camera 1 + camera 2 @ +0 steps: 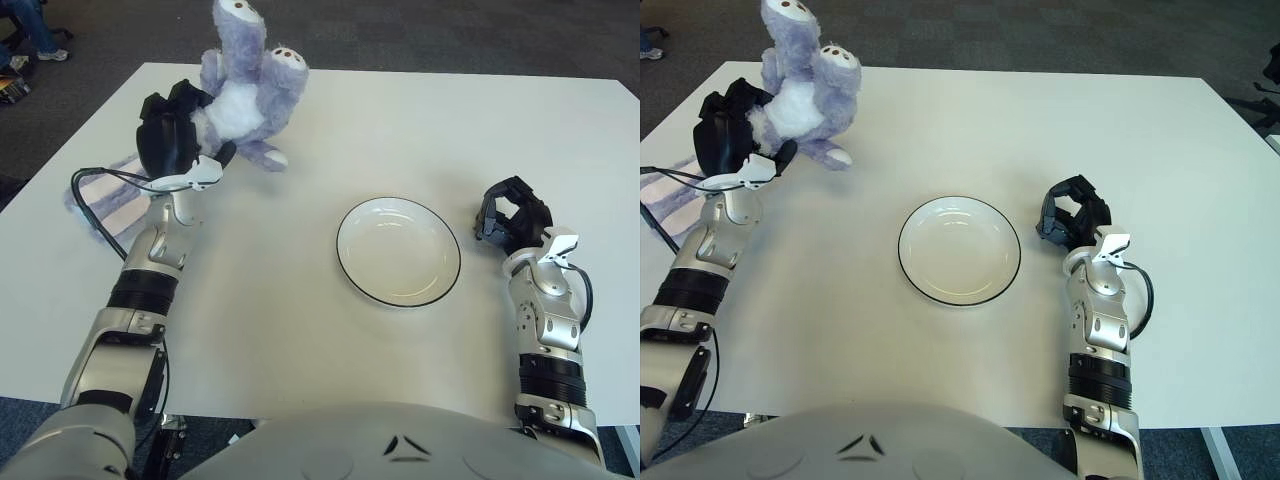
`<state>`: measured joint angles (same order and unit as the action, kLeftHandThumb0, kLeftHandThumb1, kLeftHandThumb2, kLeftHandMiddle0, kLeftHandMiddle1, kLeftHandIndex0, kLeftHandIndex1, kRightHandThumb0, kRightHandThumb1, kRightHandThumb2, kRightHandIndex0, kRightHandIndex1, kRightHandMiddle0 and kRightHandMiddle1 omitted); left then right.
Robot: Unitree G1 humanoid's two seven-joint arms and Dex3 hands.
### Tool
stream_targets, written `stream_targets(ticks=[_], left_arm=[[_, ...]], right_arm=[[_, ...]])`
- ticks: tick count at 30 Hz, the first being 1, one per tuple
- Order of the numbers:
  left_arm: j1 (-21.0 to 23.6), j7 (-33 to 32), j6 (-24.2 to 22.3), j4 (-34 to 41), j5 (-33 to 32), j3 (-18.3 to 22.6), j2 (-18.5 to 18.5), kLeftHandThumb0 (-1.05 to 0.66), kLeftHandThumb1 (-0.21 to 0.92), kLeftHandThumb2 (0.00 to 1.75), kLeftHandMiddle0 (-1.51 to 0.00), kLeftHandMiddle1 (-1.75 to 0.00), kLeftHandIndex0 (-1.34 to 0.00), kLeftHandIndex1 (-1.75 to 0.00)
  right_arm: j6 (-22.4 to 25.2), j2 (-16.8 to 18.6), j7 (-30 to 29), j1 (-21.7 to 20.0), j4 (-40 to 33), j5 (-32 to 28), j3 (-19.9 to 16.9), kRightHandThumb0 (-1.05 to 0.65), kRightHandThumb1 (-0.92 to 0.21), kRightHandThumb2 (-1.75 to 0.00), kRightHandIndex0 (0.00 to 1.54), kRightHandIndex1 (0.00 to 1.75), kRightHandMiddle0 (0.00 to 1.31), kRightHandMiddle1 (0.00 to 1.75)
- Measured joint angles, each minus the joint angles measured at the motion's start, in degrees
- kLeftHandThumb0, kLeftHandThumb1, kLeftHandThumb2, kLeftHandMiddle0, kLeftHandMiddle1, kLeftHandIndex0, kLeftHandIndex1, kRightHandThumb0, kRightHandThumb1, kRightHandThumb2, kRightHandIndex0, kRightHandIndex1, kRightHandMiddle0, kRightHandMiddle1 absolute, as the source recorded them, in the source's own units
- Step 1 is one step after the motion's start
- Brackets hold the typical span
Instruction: Put the doll into the plate.
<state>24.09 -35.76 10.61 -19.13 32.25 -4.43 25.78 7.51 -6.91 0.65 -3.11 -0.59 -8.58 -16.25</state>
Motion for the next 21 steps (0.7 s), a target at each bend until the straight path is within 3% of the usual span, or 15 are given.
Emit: stream_targets(ticks=[21], left_arm=[[-2.52,0.76,3.43,10.54,3.18,0.76,-2.32,0.54,0.13,1.54,-0.76,-1.75,-1.03,-1.75]], right_arm=[[0.33,-0.11,0.02,-0.07,-0.04,0.00,0.05,-0.46,-0.38,-1.24,1.21,1.75,0.57,1.75]])
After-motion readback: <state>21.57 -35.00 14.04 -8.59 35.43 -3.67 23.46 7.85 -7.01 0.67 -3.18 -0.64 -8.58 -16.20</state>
